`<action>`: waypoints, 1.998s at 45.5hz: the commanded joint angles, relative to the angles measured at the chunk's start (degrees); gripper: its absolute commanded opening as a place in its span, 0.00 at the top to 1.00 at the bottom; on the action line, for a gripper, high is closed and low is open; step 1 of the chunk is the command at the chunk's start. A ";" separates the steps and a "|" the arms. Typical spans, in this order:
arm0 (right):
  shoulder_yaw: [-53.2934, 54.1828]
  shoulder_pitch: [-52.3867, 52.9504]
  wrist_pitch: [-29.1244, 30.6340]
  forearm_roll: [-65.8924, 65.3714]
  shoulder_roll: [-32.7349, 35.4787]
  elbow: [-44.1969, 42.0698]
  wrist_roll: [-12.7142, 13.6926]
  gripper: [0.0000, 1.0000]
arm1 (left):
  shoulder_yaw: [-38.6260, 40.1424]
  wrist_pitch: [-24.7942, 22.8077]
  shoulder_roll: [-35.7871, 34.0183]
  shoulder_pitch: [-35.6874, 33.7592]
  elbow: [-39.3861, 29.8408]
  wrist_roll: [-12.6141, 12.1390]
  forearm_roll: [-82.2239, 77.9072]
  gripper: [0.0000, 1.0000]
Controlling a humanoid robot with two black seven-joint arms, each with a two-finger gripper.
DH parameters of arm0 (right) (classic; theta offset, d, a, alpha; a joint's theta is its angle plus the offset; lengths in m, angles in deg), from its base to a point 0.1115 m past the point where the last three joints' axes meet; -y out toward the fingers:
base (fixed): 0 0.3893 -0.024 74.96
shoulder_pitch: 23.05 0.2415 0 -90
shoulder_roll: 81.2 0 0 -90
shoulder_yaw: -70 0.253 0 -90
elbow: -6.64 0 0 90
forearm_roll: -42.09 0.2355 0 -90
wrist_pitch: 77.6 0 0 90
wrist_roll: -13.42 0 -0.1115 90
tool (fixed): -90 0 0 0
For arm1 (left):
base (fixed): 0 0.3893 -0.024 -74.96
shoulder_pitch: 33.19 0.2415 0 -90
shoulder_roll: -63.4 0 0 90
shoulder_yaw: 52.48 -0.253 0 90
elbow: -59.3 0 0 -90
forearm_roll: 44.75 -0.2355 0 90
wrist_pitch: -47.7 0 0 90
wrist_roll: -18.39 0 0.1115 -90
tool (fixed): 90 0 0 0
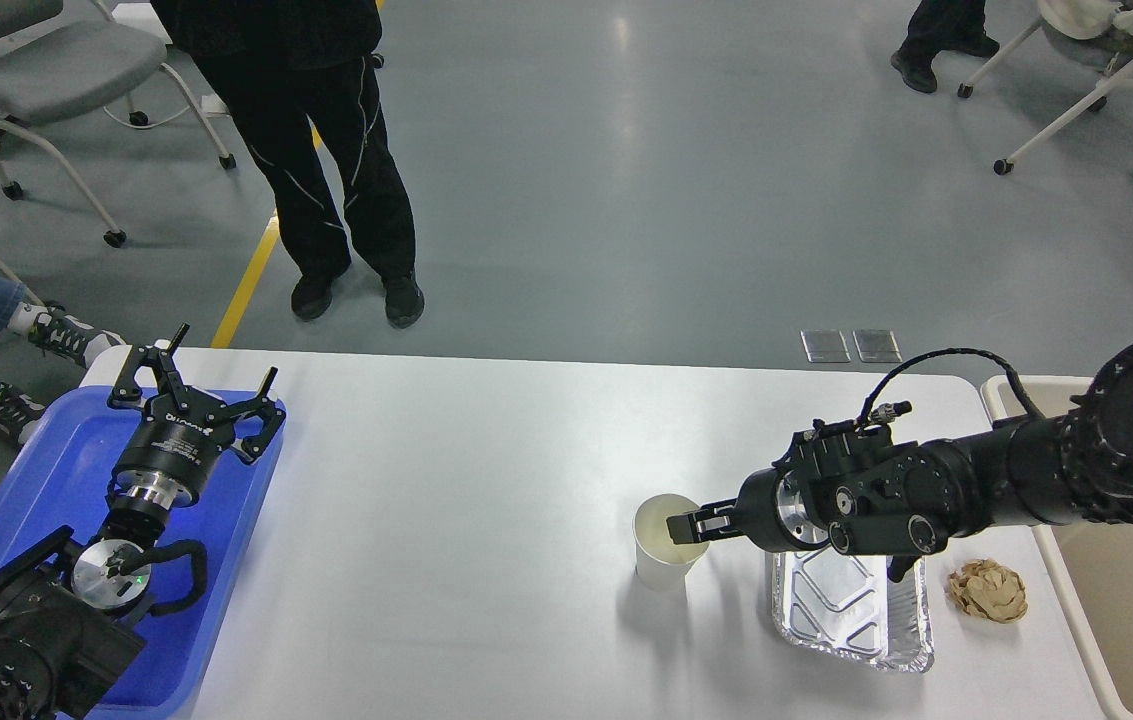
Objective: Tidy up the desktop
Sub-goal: 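Lower the right gripper around the paper cup and close it, then lift the paper cup with the right gripper and carry it to the bin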
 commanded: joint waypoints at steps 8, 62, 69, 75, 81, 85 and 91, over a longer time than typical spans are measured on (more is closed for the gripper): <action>-2.75 -0.29 -1.64 -1.49 -0.42 -0.39 -0.41 0.97 | 0.00 0.00 0.00 0.00 0.01 0.00 0.00 0.00; 14.38 19.57 0.73 3.95 21.11 14.90 -7.36 1.00 | 0.00 0.00 0.00 0.00 0.01 0.00 0.00 0.00; 16.40 21.95 2.93 8.08 23.66 14.46 -7.36 1.00 | 0.00 0.00 0.00 0.00 0.01 0.00 0.00 0.00; 17.98 21.86 3.19 10.54 26.65 14.29 -7.36 1.00 | 0.00 0.00 0.00 0.00 0.01 0.00 0.00 0.00; 20.79 20.64 3.90 14.58 30.69 13.24 -7.27 1.00 | 0.00 0.00 0.00 0.00 0.01 0.00 0.00 0.00; 22.38 17.92 3.90 18.27 33.06 10.87 -7.27 1.00 | 0.00 0.00 0.00 0.00 0.01 0.00 0.00 0.00; 23.61 12.03 3.46 23.02 36.40 5.95 -7.18 1.00 | 0.00 0.00 0.00 0.00 -0.08 0.00 0.00 0.00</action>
